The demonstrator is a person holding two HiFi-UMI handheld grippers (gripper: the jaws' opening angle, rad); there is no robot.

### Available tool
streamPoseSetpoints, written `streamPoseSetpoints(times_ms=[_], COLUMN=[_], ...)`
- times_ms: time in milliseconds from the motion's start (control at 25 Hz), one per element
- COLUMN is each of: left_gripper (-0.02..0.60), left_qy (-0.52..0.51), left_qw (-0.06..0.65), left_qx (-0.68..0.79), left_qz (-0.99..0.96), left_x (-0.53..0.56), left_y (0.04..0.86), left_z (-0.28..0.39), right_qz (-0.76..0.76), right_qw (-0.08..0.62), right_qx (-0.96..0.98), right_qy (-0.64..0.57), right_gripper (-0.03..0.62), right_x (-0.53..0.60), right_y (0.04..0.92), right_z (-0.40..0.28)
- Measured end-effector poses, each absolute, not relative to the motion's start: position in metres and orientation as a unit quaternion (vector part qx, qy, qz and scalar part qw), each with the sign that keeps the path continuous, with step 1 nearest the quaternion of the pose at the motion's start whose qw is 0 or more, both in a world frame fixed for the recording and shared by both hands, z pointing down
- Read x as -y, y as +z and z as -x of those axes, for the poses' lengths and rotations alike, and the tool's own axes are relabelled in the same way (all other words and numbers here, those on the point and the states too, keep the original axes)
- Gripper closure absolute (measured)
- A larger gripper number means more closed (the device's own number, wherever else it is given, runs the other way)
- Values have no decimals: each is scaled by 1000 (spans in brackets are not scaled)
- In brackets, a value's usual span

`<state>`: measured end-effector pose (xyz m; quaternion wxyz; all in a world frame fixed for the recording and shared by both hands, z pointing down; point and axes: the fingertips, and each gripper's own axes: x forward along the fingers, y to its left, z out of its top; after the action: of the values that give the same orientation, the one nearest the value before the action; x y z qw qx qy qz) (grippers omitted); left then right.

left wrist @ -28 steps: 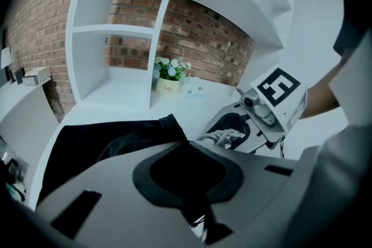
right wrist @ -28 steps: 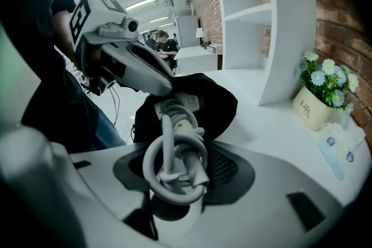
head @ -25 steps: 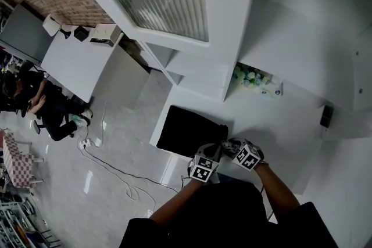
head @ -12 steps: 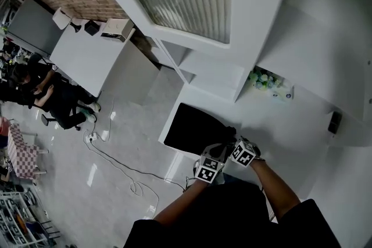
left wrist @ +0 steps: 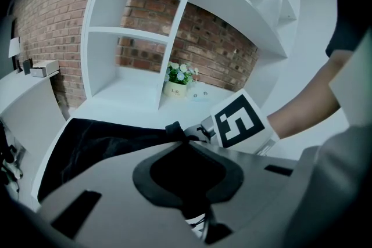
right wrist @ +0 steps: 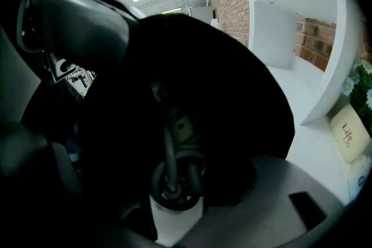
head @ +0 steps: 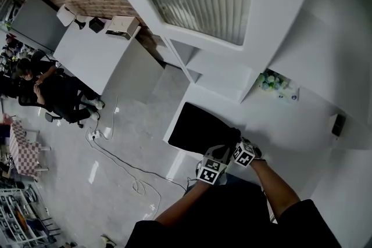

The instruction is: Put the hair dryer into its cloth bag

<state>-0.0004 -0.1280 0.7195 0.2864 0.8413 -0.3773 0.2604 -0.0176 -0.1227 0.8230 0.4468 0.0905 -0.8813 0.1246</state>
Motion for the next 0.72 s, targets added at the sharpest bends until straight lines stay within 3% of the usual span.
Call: streamPoseSetpoints(times_ms=[440, 520, 720], left_gripper=[541, 541, 541], left_qy=[265, 265, 266], left_qw=[286, 290, 287], left_qx=[376, 374, 355], left_qz=[-841, -840, -849], left_x=[121, 119, 115], left_y=[718, 721, 740], left_z=[5, 3, -19], right_qz=[-109, -108, -159], right_qw=[443, 449, 462], right_qx=[881, 879, 865], right_qy=[122, 119, 109], right_gripper=[345, 296, 295], right_x=[120, 113, 98], right_y=[830, 829, 816], right_z=[27, 17, -35])
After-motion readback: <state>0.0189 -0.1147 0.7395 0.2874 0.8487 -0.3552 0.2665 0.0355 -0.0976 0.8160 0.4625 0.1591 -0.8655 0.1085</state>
